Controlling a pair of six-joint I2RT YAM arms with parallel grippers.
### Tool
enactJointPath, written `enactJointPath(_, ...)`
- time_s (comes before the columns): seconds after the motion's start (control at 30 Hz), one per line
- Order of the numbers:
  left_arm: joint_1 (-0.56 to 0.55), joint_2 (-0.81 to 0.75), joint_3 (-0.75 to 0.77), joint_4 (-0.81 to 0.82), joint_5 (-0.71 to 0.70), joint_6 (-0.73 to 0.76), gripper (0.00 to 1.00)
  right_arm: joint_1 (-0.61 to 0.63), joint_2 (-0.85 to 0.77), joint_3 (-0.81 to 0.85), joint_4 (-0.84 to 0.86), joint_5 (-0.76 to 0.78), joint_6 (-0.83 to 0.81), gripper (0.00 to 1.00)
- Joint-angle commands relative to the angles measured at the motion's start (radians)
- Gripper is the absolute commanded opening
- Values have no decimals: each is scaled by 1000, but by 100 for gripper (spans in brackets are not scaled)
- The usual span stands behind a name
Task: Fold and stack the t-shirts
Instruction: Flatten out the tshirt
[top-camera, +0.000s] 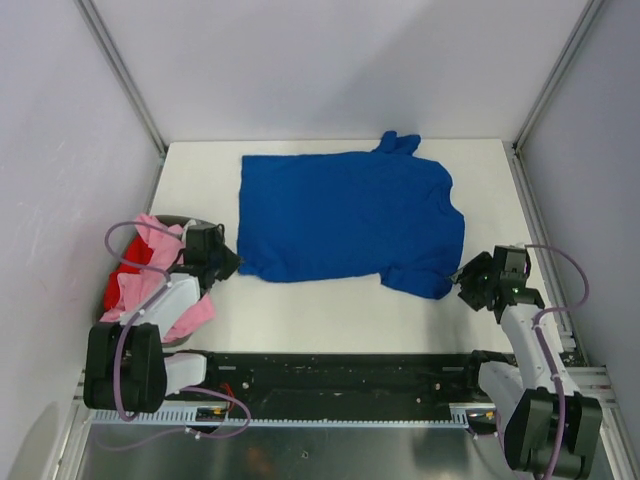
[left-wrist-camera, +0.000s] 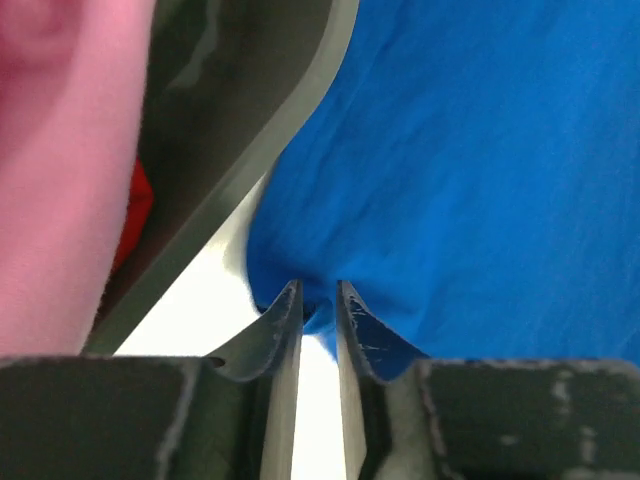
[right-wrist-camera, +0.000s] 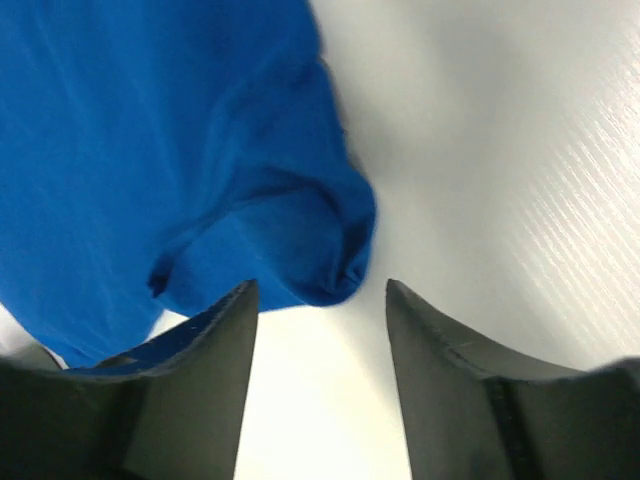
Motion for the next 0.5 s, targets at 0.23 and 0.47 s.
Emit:
enactJointPath(0.23, 4, -153, 78, -42, 63, 113, 54, 11, 54, 108, 95, 57, -82, 63)
enactJointPath(0.47, -125, -133, 148, -84, 55, 190, 53, 169, 240, 133, 189, 121, -59, 49)
